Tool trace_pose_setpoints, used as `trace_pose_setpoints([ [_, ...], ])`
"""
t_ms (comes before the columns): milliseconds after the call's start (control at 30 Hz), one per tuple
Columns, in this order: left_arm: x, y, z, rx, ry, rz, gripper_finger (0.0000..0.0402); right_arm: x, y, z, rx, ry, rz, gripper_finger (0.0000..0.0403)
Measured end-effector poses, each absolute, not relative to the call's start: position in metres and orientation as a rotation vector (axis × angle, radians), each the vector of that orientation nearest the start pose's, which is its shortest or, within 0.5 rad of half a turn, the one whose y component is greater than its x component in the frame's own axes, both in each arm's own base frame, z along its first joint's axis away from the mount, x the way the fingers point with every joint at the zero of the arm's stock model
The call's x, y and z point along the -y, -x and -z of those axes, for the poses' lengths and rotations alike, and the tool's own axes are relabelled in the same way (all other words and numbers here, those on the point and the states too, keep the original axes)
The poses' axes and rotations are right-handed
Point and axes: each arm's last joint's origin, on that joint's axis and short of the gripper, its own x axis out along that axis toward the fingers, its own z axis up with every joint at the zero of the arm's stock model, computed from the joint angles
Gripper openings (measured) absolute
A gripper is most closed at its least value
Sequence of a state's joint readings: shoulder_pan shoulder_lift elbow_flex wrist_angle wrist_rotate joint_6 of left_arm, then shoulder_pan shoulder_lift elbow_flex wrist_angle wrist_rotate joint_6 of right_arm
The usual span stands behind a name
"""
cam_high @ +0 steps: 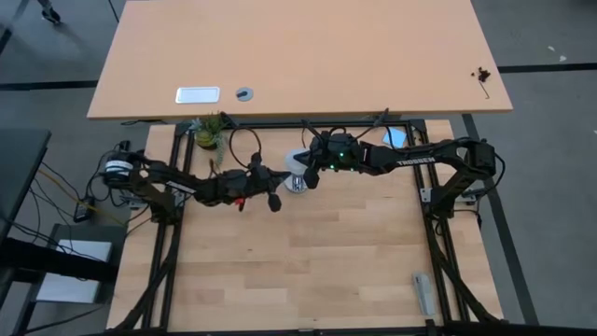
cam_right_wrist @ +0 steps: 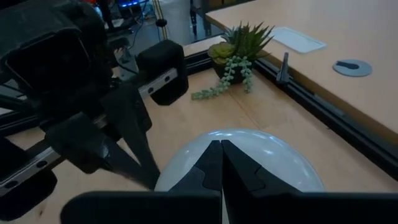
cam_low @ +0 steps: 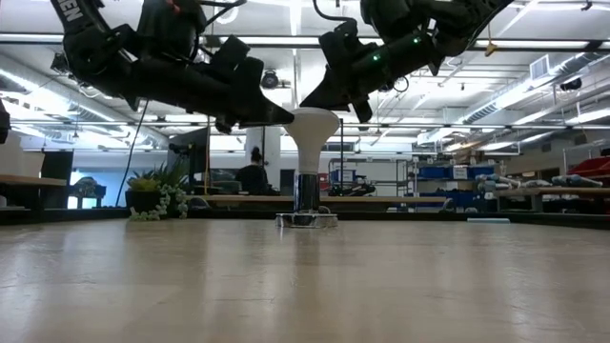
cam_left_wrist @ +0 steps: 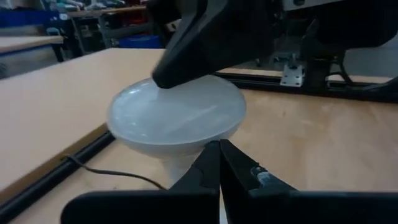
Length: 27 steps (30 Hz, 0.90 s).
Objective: Screw lightbulb
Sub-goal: Insert the white lightbulb into the desk lamp
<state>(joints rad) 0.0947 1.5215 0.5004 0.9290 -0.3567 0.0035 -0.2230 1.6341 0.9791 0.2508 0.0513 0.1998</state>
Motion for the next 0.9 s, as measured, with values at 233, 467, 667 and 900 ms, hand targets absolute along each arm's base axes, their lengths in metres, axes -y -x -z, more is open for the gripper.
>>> trace_pose_setpoints([
  [233, -0.040, -0.271, -0.204, -0.010, -0.026, -0.511, 0.0002, 0.076, -0.348, -0.227, -0.380, -0.241, 0.249, 0.0008],
  [467, -0.032, -0.274, -0.200, -0.026, 0.009, -0.276, 0.0002, 0.077, -0.348, -0.227, -0.377, -0.238, 0.269, 0.0008],
  [667, -0.025, -0.279, -0.188, -0.082, 0.004, -0.235, 0.0002, 0.078, -0.348, -0.228, -0.370, -0.243, 0.274, 0.0008],
  [900, -0.027, -0.281, -0.181, -0.106, -0.002, -0.294, 0.0002, 0.078, -0.348, -0.228, -0.368, -0.243, 0.275, 0.0008],
])
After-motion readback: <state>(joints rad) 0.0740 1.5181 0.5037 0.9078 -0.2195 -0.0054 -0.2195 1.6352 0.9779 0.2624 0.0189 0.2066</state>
